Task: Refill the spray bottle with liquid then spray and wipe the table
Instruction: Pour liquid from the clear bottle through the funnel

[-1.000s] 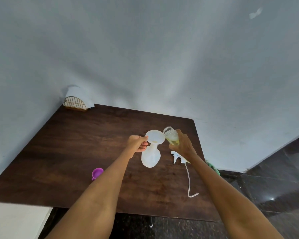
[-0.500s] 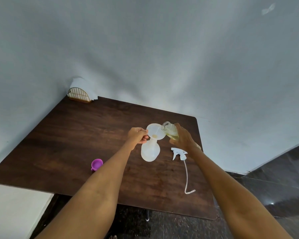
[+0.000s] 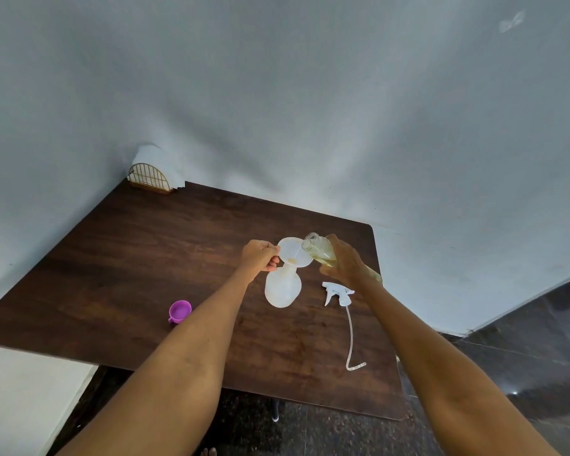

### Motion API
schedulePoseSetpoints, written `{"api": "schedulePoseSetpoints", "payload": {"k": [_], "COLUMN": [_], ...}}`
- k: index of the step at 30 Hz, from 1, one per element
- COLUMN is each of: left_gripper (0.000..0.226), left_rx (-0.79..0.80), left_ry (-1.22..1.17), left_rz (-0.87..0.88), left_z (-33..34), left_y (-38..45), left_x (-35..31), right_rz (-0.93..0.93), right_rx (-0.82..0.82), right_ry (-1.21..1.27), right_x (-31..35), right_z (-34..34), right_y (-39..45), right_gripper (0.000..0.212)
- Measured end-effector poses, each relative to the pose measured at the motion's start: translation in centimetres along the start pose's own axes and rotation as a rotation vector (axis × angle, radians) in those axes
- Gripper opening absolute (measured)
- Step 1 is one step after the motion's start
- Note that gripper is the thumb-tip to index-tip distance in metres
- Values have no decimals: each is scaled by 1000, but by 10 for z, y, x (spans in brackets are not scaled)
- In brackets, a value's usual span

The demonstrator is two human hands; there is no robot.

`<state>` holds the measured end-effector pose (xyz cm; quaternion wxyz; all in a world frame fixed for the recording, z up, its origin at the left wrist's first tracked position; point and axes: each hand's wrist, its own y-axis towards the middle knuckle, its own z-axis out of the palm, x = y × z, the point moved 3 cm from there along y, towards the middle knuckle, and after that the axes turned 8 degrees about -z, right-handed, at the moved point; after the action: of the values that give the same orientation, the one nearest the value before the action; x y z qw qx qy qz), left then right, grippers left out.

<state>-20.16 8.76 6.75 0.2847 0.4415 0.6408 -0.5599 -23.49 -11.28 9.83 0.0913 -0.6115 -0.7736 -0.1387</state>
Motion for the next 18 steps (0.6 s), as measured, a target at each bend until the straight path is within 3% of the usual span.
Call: {"api": "schedulePoseSetpoints", "payload": {"k": [18], "left_gripper": [19], "left_rx": [-28], "left_ry": [45], "left_rz": [34], "left_z": [1], "left_y": [0], "left_x": [2], "right_rz": [-35], "right_rx": [37], "right_ry": [-33], "right_x": [7], "right_z": [-9], "right_y": [1], "right_gripper": [66]}}
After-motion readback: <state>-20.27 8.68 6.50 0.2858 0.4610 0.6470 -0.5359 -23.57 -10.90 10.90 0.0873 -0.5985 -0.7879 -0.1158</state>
